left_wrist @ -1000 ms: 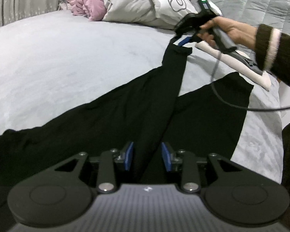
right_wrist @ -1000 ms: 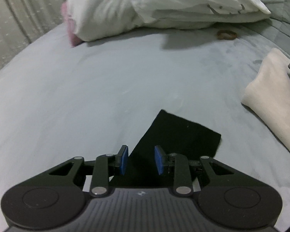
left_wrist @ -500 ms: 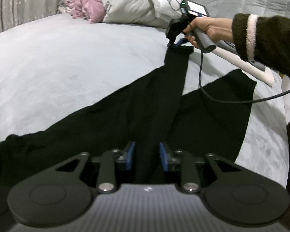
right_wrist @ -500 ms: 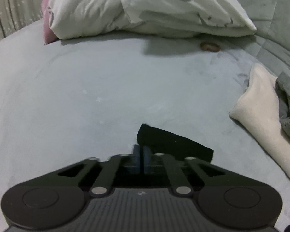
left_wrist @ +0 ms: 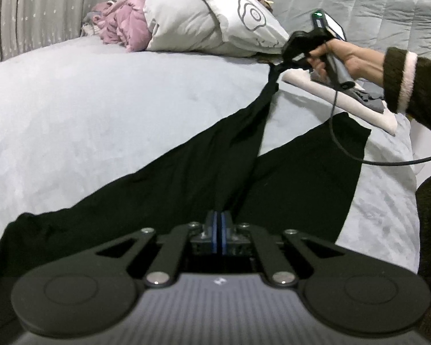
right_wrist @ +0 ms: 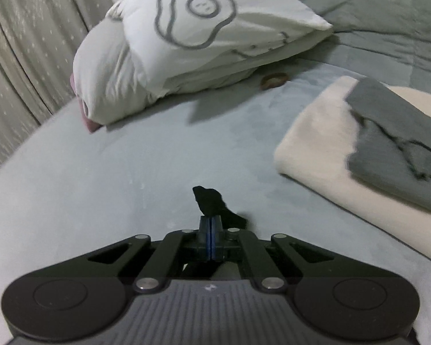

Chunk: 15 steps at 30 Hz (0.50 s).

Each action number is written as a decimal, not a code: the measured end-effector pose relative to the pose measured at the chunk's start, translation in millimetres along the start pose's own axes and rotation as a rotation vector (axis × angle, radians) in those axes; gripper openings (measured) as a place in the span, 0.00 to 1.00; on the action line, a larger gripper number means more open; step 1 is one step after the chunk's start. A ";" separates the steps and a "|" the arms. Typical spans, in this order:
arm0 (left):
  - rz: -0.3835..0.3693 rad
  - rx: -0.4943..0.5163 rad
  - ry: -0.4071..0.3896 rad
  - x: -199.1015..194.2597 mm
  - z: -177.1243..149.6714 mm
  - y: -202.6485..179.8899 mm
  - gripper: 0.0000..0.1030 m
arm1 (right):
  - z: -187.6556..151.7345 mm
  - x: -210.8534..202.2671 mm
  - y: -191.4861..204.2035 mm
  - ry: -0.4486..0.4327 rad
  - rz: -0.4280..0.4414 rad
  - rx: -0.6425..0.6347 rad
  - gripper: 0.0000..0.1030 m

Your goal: Fold clothes

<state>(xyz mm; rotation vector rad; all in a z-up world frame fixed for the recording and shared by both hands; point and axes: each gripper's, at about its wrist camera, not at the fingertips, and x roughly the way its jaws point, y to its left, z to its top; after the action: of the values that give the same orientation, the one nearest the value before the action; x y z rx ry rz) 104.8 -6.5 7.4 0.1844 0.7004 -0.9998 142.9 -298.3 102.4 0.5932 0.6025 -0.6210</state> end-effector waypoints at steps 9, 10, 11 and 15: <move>-0.016 0.026 -0.001 -7.2 -4.0 -9.4 0.01 | -12.9 -23.5 -39.2 0.021 0.022 0.040 0.00; -0.019 0.027 0.002 -7.5 -4.9 -10.6 0.01 | -15.0 -23.8 -44.0 0.027 0.020 0.050 0.00; -0.017 0.029 0.008 -7.2 -5.8 -12.0 0.01 | -17.1 -24.1 -48.7 0.033 0.019 0.061 0.00; 0.020 0.075 0.050 -0.6 -10.2 -19.3 0.09 | -25.8 -17.7 -68.2 0.068 0.032 0.143 0.16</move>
<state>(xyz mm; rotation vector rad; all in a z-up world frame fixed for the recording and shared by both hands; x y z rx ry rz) 84.0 -12.0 3.1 0.2816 0.7058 -1.0057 76.6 -320.3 75.0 0.7594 0.6144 -0.6194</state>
